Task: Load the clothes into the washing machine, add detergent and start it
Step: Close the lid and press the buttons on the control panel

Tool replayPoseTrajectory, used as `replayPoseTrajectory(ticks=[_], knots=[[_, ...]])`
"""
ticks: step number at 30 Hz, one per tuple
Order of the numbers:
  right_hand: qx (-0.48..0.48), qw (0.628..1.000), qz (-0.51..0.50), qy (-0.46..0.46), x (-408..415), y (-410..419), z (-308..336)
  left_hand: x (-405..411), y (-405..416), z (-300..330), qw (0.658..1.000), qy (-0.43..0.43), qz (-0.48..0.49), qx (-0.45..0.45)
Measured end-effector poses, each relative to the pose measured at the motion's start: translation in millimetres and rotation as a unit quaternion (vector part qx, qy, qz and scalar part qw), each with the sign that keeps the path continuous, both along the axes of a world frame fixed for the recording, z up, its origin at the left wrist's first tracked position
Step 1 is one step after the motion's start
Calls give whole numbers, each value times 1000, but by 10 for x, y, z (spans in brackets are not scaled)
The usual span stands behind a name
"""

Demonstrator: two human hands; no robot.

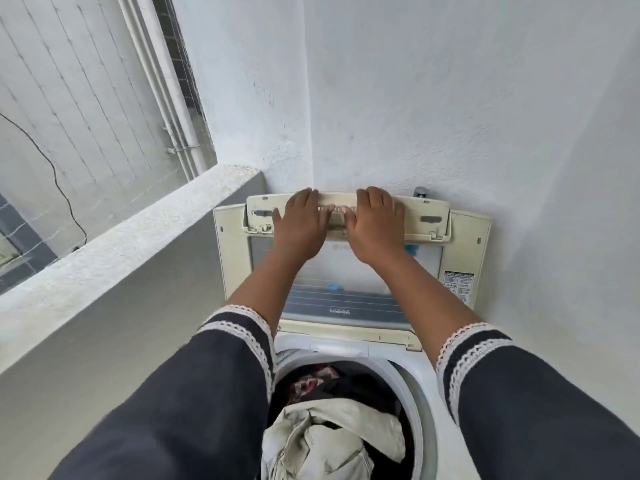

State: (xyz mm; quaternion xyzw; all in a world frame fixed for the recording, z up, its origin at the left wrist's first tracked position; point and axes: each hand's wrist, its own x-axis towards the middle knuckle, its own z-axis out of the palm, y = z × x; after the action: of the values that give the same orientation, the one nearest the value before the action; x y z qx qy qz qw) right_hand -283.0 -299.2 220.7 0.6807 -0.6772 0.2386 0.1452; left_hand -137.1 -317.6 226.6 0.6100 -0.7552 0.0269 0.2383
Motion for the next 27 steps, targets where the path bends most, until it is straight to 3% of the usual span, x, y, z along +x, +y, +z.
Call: replayPoseTrajectory(ticks=[4, 9, 13, 16, 19, 23, 27], knots=[[-39, 998, 14, 38, -48, 20, 14, -61, 76, -39, 996, -74, 32, -50], [-23, 999, 0, 45, -42, 34, 176, 14, 116, 94, 991, -121, 29, -50], [-21, 999, -1, 24, -20, 194, 236, 117, 274, 154, 994, -80, 13, -67], [-40, 999, 7, -11, -22, 395, 181, 237, 391, 208, 991, -107, 4, -85], [-60, 998, -4, -9, 59, 626, 144, 351, 534, 190, 991, -118, -24, -67], [-57, 998, -20, 9, 159, 888, 137, 483, 712, 160, 995, -67, -66, -40], [-29, 999, -31, -6, 206, 1145, 166, 584, 943, 288, 989, -116, -89, -10]])
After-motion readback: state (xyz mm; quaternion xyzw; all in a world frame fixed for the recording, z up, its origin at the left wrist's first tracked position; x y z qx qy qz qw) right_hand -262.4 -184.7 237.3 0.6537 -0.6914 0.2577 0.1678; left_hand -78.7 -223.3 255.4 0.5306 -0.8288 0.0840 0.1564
